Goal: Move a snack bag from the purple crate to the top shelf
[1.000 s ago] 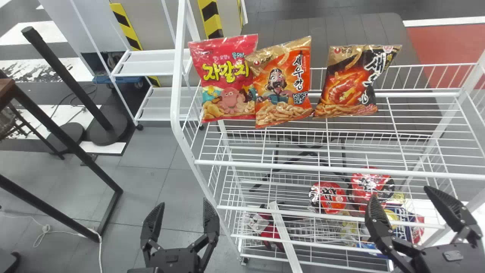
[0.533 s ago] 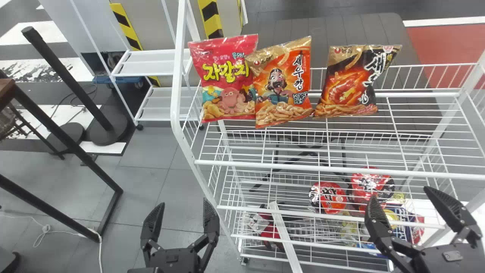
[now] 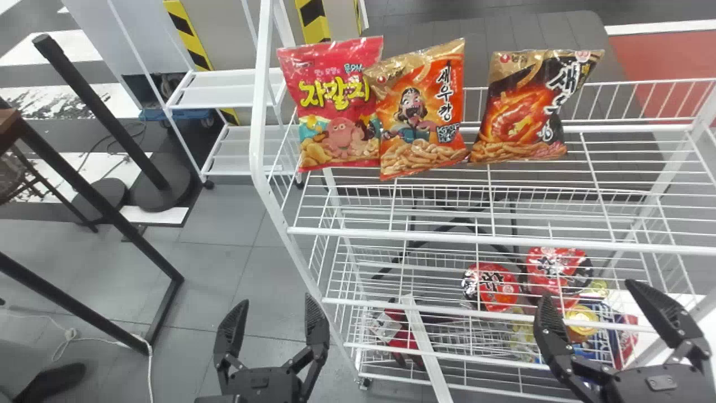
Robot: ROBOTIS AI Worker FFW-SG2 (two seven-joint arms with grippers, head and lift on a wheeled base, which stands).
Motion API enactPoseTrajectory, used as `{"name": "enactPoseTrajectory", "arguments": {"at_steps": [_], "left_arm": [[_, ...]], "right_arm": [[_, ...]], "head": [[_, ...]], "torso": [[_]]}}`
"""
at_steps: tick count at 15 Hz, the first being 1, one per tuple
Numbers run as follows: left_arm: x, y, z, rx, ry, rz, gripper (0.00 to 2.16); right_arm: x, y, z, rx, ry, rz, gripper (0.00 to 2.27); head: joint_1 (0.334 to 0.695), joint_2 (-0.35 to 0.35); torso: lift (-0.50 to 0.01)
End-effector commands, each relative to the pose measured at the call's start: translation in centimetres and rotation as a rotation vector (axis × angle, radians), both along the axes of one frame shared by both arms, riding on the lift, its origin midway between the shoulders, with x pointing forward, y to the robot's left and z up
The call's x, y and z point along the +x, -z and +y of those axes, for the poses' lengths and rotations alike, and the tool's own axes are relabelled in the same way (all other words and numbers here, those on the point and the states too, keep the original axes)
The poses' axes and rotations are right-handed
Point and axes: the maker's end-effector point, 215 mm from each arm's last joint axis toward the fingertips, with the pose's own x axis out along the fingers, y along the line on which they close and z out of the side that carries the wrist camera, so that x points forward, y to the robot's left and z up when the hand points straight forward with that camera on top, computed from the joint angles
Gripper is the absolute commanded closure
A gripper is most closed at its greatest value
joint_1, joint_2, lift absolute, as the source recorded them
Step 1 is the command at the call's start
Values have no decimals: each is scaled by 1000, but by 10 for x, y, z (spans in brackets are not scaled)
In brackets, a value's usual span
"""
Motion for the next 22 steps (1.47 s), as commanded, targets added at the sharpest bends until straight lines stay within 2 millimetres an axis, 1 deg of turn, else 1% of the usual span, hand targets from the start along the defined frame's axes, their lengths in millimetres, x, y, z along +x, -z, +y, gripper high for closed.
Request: {"name": "enactPoseTrajectory", "arguments": {"at_steps": [1, 8, 22], "left_arm": [[0, 0, 0, 0, 0, -1, 124], [0, 1, 0, 0, -1, 4, 124], [0, 1, 0, 0, 2, 2, 124]], "right_arm": [[0, 0, 0, 0, -1, 0, 49], [-1, 3, -1, -5, -3, 4, 49], [-1, 2, 1, -12, -8, 1, 49]], "head": [[695, 216], [695, 215], [695, 217]], "torso": [[-42], [-71], [-126]]}}
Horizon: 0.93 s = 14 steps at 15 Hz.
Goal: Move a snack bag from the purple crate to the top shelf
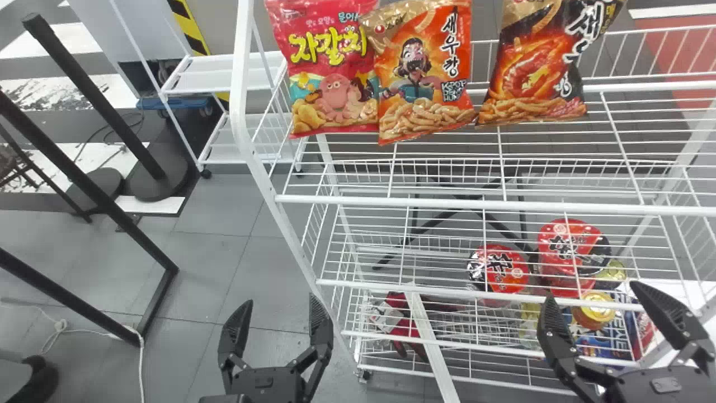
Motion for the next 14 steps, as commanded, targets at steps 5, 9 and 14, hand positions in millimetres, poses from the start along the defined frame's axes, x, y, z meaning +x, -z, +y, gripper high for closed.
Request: {"name": "enactPoseTrajectory", "arguments": {"at_steps": [5, 9, 14], "left_arm": [[0, 0, 0, 1, 2, 2, 124], [0, 1, 0, 2, 2, 6, 124], [1, 2, 1, 4, 1, 7, 124]], "right_arm": [[-1, 0, 1, -2, -3, 1, 53], [0, 0, 1, -2, -3, 1, 53], [1, -1, 0, -3, -3, -2, 53]], "head": [[695, 216], [695, 218], [695, 218]], "torso": [[-146], [-161], [-182]]}}
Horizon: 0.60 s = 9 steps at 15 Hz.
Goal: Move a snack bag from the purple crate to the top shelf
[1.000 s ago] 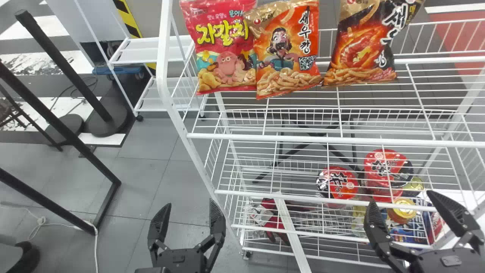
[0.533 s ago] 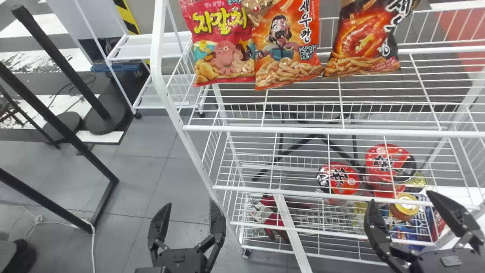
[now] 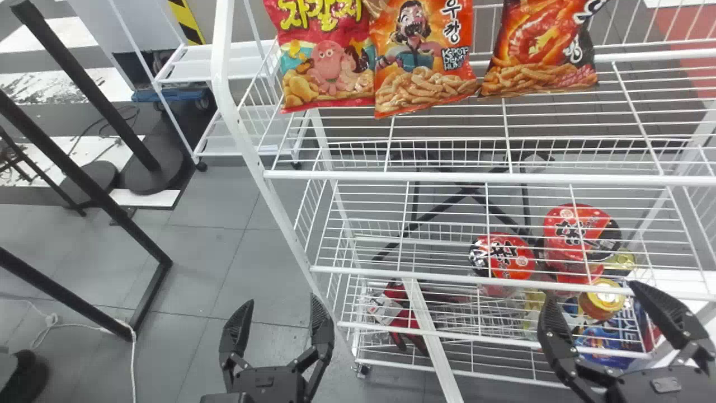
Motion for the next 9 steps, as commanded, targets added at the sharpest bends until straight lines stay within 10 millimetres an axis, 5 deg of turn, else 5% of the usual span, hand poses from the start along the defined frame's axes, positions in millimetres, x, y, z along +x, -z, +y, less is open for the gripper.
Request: {"name": "enactPoseTrajectory", "arguments": {"at_steps": [1, 9], "left_arm": [[1, 0, 0, -1, -1, -1, 124], [2, 2, 1, -2, -3, 1, 124]], "right_arm": [[0, 0, 0, 0, 0, 0, 53], [2, 3, 0, -2, 1, 4, 53]], "head": [[695, 218], [695, 219]], "torso": [[-185], [-217]]}}
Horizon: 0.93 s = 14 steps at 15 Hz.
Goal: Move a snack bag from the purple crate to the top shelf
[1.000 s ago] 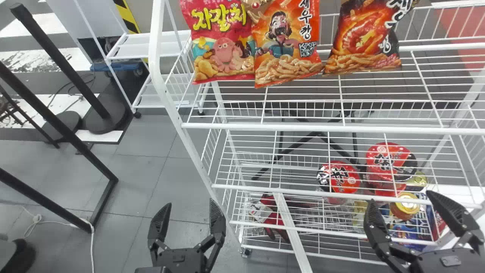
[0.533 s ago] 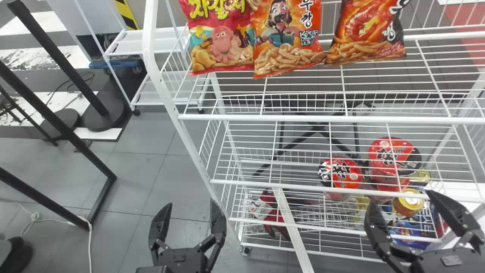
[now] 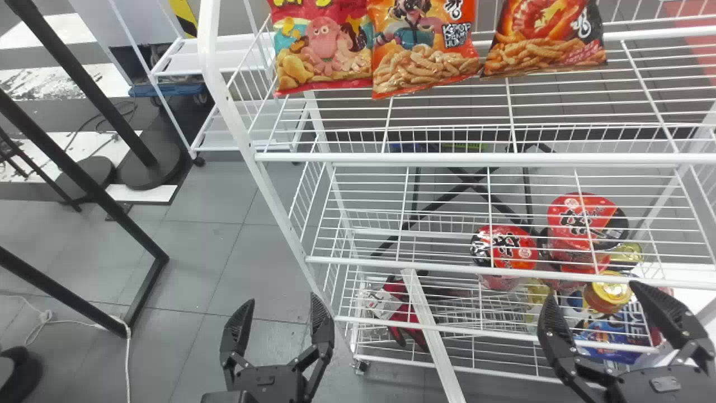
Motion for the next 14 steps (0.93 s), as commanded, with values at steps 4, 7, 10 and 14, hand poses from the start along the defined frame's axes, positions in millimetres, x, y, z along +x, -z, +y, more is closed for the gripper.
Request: {"name": "enactPoseTrajectory", "arguments": {"at_steps": [4, 7, 10, 14], "left_arm": [[0, 1, 0, -1, -1, 2, 124], [0, 1, 0, -1, -1, 2, 124], [0, 1, 1, -1, -3, 1, 124], [0, 0, 0, -1, -3, -1, 124]], "right_arm": [[1, 2, 0, -1, -1, 4, 53], [1, 3, 1, -1, -1, 5, 53], [2, 4, 2, -4, -4, 5, 53], [1, 5, 2, -6, -5, 6, 53]], "head": [[695, 219], [695, 220], [695, 222], [695, 222]], "torso": [[-233], [-245], [-257], [-273]]}}
